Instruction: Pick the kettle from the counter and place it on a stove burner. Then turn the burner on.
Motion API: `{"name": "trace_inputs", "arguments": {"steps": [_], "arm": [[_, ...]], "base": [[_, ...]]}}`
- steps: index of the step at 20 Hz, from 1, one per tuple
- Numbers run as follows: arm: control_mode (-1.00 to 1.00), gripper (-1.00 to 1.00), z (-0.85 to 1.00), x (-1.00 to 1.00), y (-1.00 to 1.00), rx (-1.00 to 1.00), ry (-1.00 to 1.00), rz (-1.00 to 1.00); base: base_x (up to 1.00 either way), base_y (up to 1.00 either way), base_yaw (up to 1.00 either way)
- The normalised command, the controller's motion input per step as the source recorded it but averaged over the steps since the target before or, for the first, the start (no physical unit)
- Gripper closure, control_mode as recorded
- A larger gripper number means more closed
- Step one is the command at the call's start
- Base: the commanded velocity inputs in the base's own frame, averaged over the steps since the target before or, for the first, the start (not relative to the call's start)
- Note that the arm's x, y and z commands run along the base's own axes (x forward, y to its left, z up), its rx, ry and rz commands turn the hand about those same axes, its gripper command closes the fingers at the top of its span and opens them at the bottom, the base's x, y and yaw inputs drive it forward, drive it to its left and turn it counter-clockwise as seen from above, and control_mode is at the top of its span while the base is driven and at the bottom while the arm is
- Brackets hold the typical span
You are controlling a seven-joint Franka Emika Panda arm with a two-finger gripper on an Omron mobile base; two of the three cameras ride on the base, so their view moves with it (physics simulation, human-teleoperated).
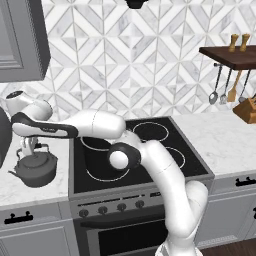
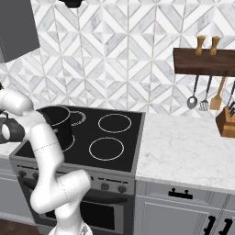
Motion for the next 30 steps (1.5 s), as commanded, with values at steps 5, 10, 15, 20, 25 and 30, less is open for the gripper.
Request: {"name": "trace_inputs", "arguments": {"steps": [5,10,15,20,25,30], "arm": [[-1.0,1.0,0.0,0.0,0.0,0.0,0.0,0.0],[-1.0,1.0,0.0,-0.05,0.0,0.0,0.0,0.0],[-1.0,1.0,0.21,-0.33,-0.02,0.0,0.0,-0.04],[-1.0,1.0,0.5,-0.59,-0.22,0.0,0.0,-0.15],[-1.0,1.0,0.29,-0.65,-0.47,0.0,0.0,-0.26],[-1.0,1.0,0.0,-0.8,-0.44,0.0,-0.01,-0.32]], "base": [[0.0,0.0,0.0],[0.0,0.0,0.0],[0.0,0.0,0.0],[0.0,0.0,0.0],[0.0,0.0,0.0],[0.0,0.0,0.0]]}}
